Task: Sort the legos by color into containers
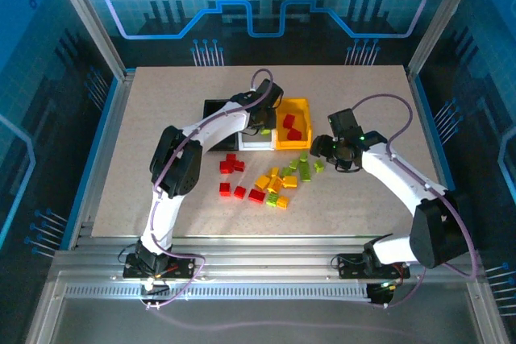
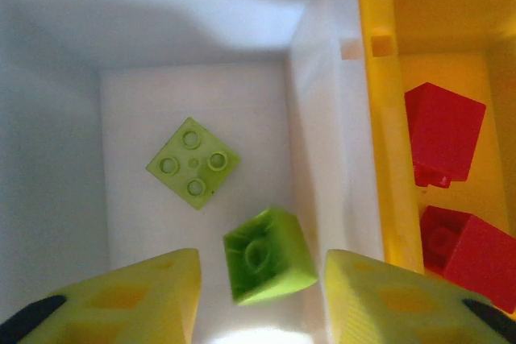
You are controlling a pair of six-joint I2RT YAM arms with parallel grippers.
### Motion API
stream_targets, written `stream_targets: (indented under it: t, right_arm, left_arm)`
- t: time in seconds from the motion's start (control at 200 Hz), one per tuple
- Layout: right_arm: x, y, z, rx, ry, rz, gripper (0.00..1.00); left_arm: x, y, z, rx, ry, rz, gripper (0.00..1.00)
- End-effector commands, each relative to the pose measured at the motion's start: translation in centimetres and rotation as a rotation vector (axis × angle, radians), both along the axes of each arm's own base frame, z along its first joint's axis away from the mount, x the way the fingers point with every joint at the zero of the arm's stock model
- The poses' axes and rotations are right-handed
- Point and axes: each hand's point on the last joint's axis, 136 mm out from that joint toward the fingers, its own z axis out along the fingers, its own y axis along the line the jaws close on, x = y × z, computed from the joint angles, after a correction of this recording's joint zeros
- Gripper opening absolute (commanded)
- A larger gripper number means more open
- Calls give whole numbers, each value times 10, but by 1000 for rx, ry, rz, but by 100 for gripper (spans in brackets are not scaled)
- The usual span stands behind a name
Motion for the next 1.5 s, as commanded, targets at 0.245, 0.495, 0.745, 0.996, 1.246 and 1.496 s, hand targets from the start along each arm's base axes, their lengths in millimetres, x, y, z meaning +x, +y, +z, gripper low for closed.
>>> stream_targets:
  t: [0.245, 0.495, 0.745, 0.996, 1.246, 1.496]
  right_arm:
    - [10, -3, -44, -42, 103, 14, 68]
    - [19, -4, -77, -90, 173, 22, 68]
    - [27, -6, -90, -121, 193, 33, 57]
    - [31, -4, -87, -130, 182, 65, 35]
    - [29, 18, -23, -109, 33, 156, 25]
    - [59, 107, 36, -98, -112, 322, 26]
  left_arm:
    - [-32, -17, 84, -211, -111, -48, 92]
    - [-109, -10, 93, -273, -104, -102, 99]
    - [-174, 44, 61, -263, -66, -10, 99]
    - [-207, 98, 27, -234, -31, 129, 99]
    - [-213, 134, 18, -302, -24, 232, 99]
    - [-218, 137, 14, -304, -10, 232, 99]
